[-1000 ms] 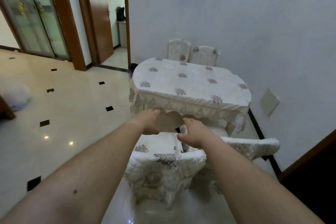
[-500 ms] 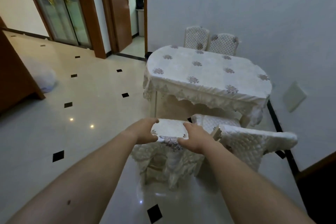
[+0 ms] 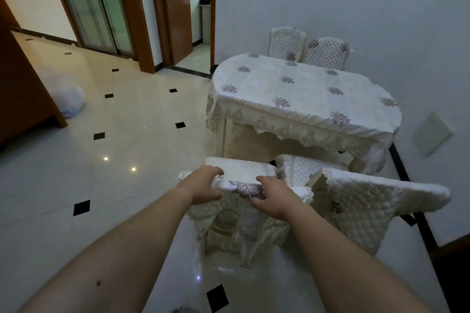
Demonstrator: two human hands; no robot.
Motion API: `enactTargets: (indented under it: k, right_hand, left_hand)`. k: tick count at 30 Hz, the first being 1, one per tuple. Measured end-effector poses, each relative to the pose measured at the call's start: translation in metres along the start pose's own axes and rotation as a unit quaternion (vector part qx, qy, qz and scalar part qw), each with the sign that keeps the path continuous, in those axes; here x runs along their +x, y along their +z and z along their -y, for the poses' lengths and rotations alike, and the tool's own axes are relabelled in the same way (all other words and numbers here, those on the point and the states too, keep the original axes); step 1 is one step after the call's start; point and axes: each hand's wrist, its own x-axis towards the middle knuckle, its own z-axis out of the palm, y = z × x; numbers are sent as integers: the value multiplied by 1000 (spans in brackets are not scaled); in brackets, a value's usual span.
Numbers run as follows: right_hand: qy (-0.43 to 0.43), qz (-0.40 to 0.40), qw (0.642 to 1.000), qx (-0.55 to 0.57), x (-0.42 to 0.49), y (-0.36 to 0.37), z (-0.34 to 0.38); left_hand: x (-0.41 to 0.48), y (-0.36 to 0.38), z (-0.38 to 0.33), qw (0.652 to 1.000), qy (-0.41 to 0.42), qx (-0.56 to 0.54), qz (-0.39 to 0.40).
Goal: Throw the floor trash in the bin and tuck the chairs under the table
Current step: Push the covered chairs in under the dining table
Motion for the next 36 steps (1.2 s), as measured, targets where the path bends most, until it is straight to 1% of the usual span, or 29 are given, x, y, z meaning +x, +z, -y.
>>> enactTargets:
  k: [5, 10, 12, 16, 27, 30, 36]
  right_hand:
    - [-20, -46, 999, -19, 8, 18, -11]
    - [-28, -83, 996, -14, 12, 26, -21]
    - [-18, -92, 996, -10, 14, 28, -25]
    - [5, -99, 995, -7, 21, 27, -34]
    - [19, -100, 995, -6, 44, 23, -34]
    - [32, -104, 994, 8, 53, 23, -34]
    - [57, -136, 987, 55, 70, 28, -24]
  left_hand:
    - [12, 23, 7, 999, 11, -30, -17]
    - [23, 37, 6, 997, 16, -42, -66]
    - [28, 39, 5, 996, 18, -42, -78]
    - [35, 38, 6, 996, 21, -37, -81]
    - [53, 24, 8, 997, 12, -44, -66]
    - [62, 18, 11, 997, 14, -44, -59]
    - [83, 5, 23, 998, 14, -39, -41]
